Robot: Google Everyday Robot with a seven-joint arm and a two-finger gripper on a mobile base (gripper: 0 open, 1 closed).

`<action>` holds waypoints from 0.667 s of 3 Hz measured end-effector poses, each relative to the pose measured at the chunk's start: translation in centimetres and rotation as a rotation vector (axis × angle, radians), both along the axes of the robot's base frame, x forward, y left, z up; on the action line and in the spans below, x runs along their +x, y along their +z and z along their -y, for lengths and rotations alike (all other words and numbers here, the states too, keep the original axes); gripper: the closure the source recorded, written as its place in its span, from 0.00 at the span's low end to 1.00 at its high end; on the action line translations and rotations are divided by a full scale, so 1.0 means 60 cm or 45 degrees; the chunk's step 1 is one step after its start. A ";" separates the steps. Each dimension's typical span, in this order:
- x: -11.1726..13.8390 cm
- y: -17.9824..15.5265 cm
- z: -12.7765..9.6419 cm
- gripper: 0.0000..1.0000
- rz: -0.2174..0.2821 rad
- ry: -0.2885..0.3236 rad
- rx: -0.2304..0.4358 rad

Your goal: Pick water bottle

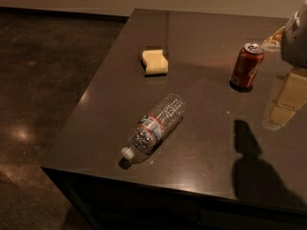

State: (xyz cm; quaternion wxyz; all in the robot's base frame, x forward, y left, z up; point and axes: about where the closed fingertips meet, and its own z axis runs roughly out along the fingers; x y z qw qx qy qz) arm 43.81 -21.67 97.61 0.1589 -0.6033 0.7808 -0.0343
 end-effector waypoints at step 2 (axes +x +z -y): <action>0.008 0.003 -0.010 0.00 0.019 0.024 0.005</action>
Offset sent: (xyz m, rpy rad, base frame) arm 0.0114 0.0123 -0.0023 0.0082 -0.0110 0.0457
